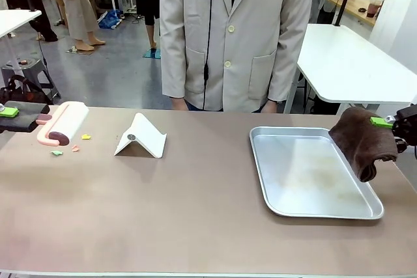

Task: Clean the surface of the table.
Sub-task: Clean the area not pointed to by the person.

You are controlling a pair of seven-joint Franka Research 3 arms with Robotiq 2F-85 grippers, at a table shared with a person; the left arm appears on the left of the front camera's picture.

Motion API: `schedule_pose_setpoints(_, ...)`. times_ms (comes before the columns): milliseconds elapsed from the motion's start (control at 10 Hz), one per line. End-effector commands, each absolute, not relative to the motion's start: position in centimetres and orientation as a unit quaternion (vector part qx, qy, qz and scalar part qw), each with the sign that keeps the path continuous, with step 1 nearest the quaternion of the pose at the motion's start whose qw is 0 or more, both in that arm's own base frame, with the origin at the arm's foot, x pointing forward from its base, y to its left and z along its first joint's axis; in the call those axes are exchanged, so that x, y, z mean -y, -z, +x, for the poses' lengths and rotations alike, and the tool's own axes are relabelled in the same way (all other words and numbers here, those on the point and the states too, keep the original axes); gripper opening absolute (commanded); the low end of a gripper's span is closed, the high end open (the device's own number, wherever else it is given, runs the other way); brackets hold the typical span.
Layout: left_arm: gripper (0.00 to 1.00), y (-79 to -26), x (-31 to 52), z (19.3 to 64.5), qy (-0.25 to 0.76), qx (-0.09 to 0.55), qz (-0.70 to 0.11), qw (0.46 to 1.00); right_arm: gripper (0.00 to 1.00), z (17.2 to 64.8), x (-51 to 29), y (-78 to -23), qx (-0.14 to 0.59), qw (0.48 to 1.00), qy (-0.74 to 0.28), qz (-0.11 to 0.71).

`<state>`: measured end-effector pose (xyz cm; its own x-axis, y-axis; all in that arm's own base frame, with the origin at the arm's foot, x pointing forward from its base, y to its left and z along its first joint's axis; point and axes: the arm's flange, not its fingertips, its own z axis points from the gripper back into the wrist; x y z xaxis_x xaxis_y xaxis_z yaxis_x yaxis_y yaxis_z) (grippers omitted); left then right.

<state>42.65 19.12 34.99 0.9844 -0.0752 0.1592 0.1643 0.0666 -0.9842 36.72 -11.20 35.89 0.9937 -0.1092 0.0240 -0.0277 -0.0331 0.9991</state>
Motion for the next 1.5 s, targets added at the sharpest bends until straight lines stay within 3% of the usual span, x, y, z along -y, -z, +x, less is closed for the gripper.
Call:
schedule_pose_setpoints(0,0.00,-35.3,-19.1,42.5,0.086,0.034,-0.680,0.727,0.00,37.0,11.3,-36.3,0.058,0.688,0.029,0.723)
schedule_pose_setpoints(100,0.00,-35.3,-19.1,42.5,0.086,0.034,-0.680,0.727,0.00,37.0,11.3,-36.3,0.058,0.688,0.029,0.723)
schedule_pose_setpoints(200,0.22,-35.0,-19.1,42.6,0.082,0.033,-0.678,0.730,0.00,37.0,11.3,-36.3,0.058,0.688,0.029,0.723)
schedule_pose_setpoints(300,0.22,-35.1,-18.6,43.4,0.099,0.035,-0.654,0.749,0.00,37.0,11.3,-36.3,0.058,0.688,0.029,0.723)
schedule_pose_setpoints(600,0.22,-35.3,-22.1,44.5,0.040,0.119,-0.565,0.815,0.00,37.0,11.3,-36.3,0.058,0.688,0.029,0.723)
schedule_pose_setpoints(1200,0.22,-35.6,-32.4,45.0,-0.105,0.141,-0.485,0.857,0.00,37.0,11.3,-36.3,0.058,0.688,0.029,0.723)
schedule_pose_setpoints(1400,0.22,-34.3,-33.8,45.0,-0.129,0.098,-0.479,0.863,0.00,37.0,11.3,-36.3,0.058,0.688,0.029,0.723)
